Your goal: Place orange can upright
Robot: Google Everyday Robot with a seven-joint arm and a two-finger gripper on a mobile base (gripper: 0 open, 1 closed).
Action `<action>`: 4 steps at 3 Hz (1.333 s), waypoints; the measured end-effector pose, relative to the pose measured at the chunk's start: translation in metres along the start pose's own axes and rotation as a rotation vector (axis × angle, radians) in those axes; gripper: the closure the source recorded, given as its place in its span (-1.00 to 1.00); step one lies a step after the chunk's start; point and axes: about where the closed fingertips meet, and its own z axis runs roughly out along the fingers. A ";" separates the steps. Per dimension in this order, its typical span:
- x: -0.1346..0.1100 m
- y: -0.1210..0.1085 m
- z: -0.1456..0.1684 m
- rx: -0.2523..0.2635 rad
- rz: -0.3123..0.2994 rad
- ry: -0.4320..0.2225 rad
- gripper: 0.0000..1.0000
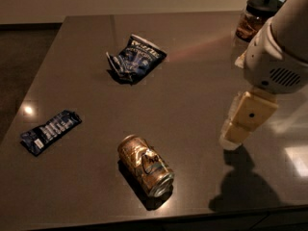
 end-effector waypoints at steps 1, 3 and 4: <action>-0.019 0.023 0.018 -0.028 0.049 -0.003 -1.00; -0.057 0.069 0.057 -0.049 0.140 0.011 -1.00; -0.091 0.097 0.079 -0.067 0.211 0.047 -1.00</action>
Offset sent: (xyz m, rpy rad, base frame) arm -0.0314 0.0977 -0.0756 0.0504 0.1387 -0.1277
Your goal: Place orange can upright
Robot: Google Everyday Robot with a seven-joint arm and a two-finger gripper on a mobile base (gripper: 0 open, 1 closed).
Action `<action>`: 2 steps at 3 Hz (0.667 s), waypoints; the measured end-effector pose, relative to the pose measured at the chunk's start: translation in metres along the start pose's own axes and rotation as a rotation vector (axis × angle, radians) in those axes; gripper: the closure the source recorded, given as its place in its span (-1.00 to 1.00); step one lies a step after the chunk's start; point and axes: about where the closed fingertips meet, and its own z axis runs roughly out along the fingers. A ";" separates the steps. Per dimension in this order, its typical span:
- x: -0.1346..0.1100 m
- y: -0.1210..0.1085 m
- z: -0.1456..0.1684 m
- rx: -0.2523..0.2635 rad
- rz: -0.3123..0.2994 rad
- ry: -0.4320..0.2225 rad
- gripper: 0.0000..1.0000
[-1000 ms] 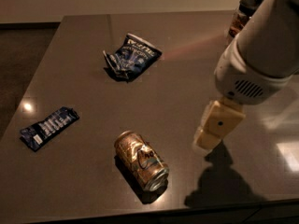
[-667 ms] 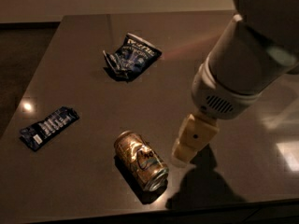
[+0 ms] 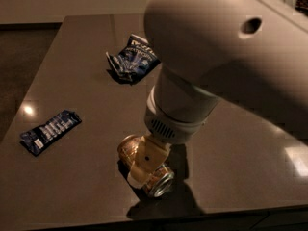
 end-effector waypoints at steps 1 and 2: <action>-0.001 0.000 -0.002 0.003 0.003 -0.003 -1.00; -0.008 0.009 -0.001 -0.014 0.035 -0.028 -1.00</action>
Offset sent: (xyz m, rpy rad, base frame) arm -0.0044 0.0191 -0.0100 0.0862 0.0421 -0.0738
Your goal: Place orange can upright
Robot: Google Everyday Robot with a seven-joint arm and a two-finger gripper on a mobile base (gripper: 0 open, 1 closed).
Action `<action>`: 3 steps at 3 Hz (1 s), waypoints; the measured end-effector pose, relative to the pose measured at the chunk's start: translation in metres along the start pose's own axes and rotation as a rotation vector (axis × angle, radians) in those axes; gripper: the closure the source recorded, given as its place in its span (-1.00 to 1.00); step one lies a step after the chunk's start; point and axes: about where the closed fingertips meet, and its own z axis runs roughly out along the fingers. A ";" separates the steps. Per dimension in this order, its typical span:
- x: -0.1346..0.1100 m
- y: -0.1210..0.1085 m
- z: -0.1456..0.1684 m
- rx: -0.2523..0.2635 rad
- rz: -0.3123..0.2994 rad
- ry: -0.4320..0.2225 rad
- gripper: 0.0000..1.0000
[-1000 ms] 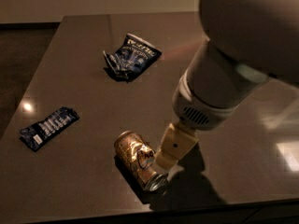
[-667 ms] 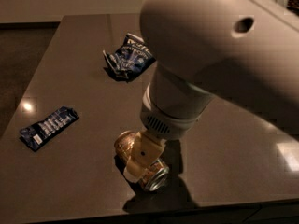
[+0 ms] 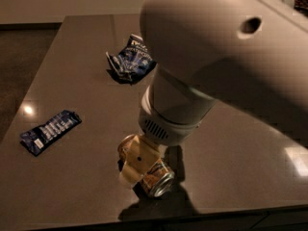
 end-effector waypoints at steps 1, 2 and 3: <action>-0.015 0.012 0.007 -0.052 0.047 -0.028 -1.00; -0.023 0.017 0.014 -0.074 0.067 -0.037 -1.00; -0.028 0.016 0.038 -0.082 0.097 -0.022 -1.00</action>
Offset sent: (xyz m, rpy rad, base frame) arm 0.0074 0.0389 -0.0242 0.1107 0.0999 -0.0649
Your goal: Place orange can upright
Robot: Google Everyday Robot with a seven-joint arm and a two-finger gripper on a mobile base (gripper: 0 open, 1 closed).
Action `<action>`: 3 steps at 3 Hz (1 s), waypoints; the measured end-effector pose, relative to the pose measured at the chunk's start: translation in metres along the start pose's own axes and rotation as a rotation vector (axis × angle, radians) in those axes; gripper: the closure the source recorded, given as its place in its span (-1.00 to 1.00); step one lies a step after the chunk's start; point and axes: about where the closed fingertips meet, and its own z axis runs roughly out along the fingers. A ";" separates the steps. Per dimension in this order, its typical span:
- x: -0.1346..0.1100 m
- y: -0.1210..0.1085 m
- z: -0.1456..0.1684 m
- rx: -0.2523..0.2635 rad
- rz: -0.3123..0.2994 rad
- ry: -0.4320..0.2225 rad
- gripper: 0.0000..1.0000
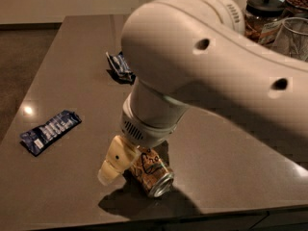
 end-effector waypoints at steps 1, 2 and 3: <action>-0.002 -0.001 0.013 -0.003 0.015 0.013 -1.00; -0.001 -0.002 0.025 -0.008 0.046 0.038 -0.48; 0.001 -0.002 0.029 -0.002 0.062 0.041 -0.03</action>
Offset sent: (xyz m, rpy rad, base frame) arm 0.0102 0.0072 -0.0389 -0.0258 0.0851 -0.0580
